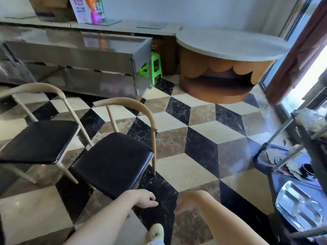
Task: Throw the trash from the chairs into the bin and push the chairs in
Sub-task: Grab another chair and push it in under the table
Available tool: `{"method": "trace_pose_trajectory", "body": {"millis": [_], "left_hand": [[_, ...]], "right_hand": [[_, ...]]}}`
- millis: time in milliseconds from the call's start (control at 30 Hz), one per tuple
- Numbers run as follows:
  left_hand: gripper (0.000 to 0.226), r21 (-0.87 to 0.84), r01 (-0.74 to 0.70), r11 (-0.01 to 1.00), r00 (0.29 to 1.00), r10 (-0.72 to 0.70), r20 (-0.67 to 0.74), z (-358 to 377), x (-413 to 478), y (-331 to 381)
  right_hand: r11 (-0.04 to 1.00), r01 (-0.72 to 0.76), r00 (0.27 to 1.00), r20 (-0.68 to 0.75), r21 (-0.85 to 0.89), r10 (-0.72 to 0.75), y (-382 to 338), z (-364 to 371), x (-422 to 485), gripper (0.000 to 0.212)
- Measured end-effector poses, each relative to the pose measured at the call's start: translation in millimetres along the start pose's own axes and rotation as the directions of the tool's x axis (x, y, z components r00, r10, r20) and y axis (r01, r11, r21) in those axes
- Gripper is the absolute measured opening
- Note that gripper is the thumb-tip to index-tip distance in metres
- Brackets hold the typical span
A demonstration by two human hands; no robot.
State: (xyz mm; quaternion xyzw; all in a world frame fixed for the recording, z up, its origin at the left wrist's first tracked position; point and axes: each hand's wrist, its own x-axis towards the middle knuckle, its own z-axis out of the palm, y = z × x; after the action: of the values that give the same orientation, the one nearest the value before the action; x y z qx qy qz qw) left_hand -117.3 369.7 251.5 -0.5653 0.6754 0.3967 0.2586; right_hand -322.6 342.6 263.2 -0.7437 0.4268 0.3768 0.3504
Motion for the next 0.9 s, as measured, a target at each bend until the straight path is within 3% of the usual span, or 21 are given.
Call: {"method": "trace_pose_trajectory", "body": {"millis": [200, 367, 567, 733, 900], "left_hand": [[0.057, 0.037, -0.017, 0.999, 1.000, 0.017, -0.002, -114.2, 57.7, -13.7], [0.057, 0.035, 0.006, 0.999, 0.998, -0.008, 0.058, -173.3, 93.0, -21.6], [0.054, -0.023, 0.087, 0.996, 0.985, -0.082, 0.155, -227.0, 147.8, -33.6], [0.063, -0.242, 0.241, 0.940, 0.951, -0.179, 0.251, -265.3, 183.0, -52.6], [0.106, -0.502, 0.391, 0.771, 0.920, -0.313, 0.234, -306.2, 186.4, -76.6]], "right_hand": [[0.997, -0.068, 0.995, -0.078, -0.020, 0.067, 42.1, -107.2, 28.2, 0.069], [0.995, -0.094, 0.994, -0.062, -0.036, 0.091, 71.6, -181.0, 55.1, 0.069], [0.989, -0.011, 0.999, 0.034, -0.145, 0.016, 116.5, -259.0, 123.2, 0.072], [0.956, 0.097, 0.989, 0.137, -0.277, -0.061, 153.1, -332.6, 179.3, 0.072], [0.944, 0.166, 0.970, 0.218, -0.284, -0.105, 168.4, -413.9, 209.3, 0.071]]}}
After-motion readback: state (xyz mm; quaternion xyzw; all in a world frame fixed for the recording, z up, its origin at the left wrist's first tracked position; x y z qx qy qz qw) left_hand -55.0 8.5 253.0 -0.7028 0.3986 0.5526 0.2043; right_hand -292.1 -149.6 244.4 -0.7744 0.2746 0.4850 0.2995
